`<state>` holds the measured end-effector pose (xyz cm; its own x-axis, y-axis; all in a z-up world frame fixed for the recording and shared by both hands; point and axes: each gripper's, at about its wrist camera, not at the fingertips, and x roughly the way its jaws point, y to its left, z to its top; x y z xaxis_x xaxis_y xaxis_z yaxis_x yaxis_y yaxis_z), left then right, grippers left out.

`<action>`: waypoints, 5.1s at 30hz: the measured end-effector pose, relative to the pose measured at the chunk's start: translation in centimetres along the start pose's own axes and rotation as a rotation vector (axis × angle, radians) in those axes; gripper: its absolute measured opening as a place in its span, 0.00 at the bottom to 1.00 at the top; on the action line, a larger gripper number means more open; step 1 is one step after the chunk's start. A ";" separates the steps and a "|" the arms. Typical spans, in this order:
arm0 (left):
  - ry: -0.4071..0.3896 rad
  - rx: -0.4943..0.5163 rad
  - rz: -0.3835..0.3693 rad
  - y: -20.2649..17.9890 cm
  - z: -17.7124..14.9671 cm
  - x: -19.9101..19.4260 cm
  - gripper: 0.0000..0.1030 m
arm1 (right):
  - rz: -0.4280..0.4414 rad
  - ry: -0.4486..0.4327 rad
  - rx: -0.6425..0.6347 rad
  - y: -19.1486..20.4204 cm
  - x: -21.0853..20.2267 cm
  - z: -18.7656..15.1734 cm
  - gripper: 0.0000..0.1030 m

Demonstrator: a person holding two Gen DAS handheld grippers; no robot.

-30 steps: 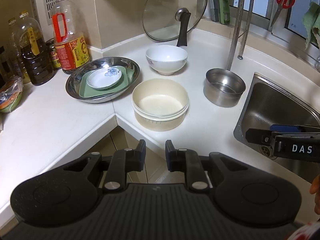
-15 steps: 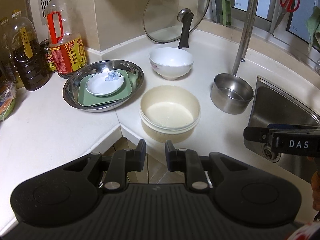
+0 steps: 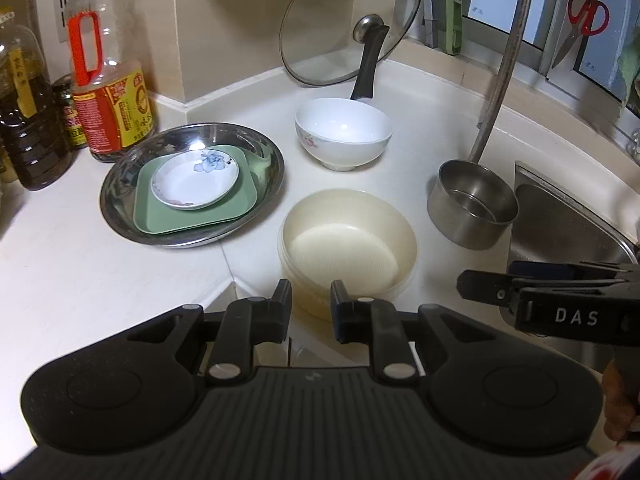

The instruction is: Organize plates and bowls

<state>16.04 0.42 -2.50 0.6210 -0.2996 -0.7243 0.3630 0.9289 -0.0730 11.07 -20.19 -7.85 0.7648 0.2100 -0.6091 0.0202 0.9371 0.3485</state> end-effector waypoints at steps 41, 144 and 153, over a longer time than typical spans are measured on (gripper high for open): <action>0.091 0.010 -0.010 1.6 2.7 7.0 0.15 | 0.017 0.016 -0.015 1.2 6.7 1.6 0.21; -0.031 0.046 -0.087 1.4 16.2 10.6 0.18 | -0.065 -0.073 0.078 -2.6 8.9 15.4 0.50; -0.044 0.072 -0.085 0.4 12.4 6.1 0.18 | -0.041 -0.097 0.098 -3.0 3.8 12.1 0.56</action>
<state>28.62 -3.72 1.58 0.6149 -0.3874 -0.6869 0.4636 0.8822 -0.0826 21.71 -25.61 -2.62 0.8208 0.1400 -0.5538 0.1117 0.9115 0.3959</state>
